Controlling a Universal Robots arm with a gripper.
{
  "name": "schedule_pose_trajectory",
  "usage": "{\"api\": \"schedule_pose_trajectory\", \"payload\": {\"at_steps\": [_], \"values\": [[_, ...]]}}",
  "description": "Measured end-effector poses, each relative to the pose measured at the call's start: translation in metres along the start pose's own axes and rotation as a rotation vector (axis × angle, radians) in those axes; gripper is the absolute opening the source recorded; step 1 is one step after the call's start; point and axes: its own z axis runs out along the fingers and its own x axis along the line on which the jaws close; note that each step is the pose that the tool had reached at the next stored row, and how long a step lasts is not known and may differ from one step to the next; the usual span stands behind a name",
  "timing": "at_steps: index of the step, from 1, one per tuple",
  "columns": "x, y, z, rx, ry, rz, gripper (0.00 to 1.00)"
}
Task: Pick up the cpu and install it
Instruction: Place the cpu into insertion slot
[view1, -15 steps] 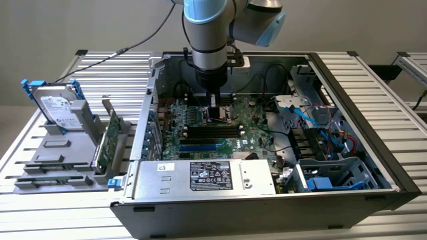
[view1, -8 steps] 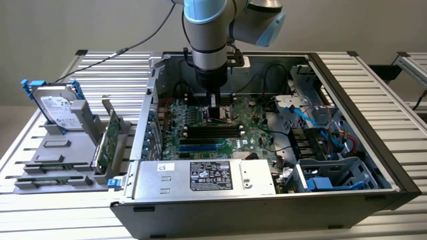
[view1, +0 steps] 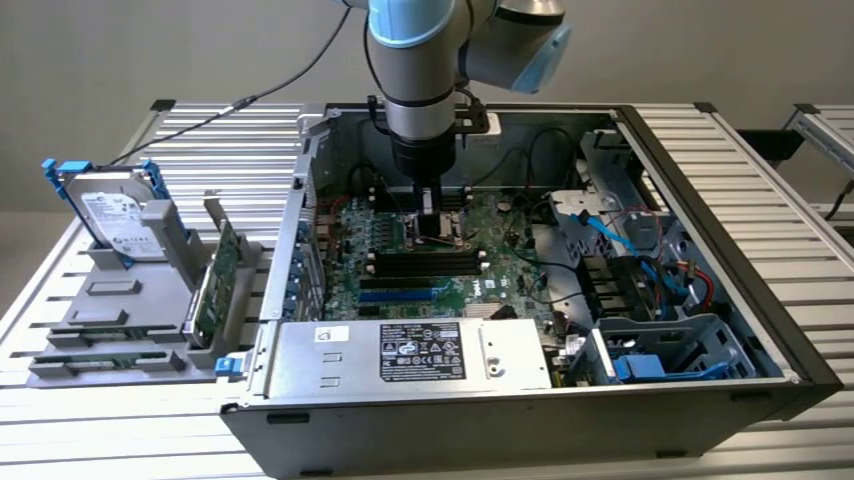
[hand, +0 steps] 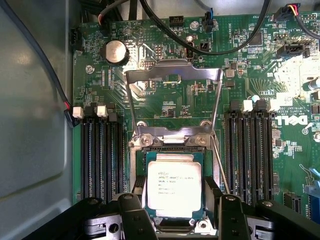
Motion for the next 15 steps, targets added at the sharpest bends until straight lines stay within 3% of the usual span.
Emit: {"api": "schedule_pose_trajectory", "payload": {"at_steps": [15], "values": [[0.0005,0.0016,0.0002,0.0001,0.0002,-0.002,0.55]]}}
